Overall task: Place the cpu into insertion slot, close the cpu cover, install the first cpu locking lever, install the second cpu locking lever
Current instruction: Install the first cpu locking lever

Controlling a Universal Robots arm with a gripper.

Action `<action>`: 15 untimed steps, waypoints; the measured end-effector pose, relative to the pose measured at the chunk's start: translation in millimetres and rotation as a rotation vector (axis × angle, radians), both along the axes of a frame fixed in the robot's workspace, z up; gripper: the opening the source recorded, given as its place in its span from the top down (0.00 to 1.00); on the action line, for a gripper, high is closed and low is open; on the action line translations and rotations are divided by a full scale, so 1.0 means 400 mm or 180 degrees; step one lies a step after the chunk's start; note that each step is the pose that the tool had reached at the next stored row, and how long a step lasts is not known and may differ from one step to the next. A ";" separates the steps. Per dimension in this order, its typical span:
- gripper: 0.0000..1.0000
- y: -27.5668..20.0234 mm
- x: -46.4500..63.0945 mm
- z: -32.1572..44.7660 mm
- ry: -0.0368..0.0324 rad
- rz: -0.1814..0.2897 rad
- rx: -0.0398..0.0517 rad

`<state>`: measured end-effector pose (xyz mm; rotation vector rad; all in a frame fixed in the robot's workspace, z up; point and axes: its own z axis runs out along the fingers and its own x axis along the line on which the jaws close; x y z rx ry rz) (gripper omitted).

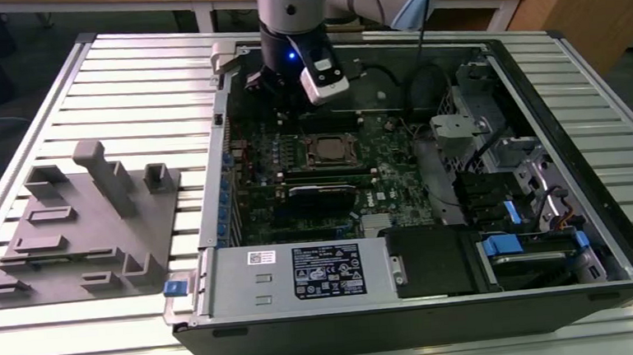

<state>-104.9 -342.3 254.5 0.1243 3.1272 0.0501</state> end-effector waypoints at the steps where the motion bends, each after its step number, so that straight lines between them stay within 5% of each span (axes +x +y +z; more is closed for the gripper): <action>1: 0.89 0.000 -0.004 0.000 -0.0002 0.0000 0.0000; 9: 0.89 0.004 -0.017 -0.001 -0.0013 0.0000 0.0000; 15: 0.89 0.020 -0.018 -0.002 -0.0014 0.0000 0.0014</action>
